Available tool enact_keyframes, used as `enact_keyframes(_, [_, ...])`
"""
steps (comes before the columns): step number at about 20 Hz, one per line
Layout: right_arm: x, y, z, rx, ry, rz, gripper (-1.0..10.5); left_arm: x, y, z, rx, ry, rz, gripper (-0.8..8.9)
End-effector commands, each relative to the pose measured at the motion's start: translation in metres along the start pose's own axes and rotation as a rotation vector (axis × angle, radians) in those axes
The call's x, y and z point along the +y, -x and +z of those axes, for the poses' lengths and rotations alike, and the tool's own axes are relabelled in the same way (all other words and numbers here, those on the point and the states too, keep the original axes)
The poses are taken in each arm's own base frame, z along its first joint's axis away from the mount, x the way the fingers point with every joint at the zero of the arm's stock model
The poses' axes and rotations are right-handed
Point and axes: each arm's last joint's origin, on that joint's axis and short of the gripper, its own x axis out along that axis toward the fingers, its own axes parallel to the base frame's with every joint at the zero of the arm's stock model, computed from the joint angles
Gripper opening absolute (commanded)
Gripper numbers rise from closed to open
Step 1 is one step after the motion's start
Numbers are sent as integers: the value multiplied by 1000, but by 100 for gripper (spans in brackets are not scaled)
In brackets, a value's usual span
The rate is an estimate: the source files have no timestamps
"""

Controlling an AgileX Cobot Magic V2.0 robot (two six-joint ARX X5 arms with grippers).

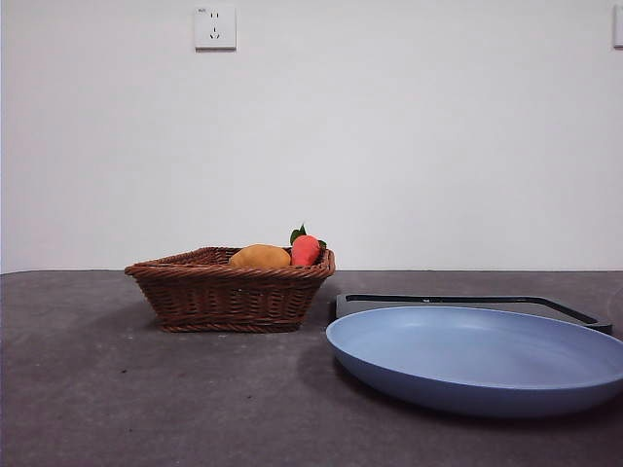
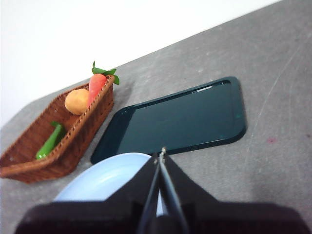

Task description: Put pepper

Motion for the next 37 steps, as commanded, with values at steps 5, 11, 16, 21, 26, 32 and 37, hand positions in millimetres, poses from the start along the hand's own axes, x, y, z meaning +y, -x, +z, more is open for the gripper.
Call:
enact_keyframes(5, [20,11,44,-95,-24,44,5,-15,10,35,-35,29,-50,7])
enact_keyframes(11, [38,11,83,9,1,40,5,-32,11,75,25,0,-116,7])
enact_keyframes(16, [54,8,117,199,69,89,5,-42,3,103,160,-62,-196,7])
enact_keyframes(21, [69,11,146,409,203,112,5,-52,-11,130,297,-103,-322,7])
enact_keyframes(26, [79,16,166,546,306,123,5,-59,-18,151,434,-133,-385,6])
enact_keyframes(32, [80,15,171,583,311,119,132,-62,-20,163,492,-145,-377,132])
enact_keyframes(37, [79,9,170,607,290,112,326,-62,-20,163,503,-133,-375,389])
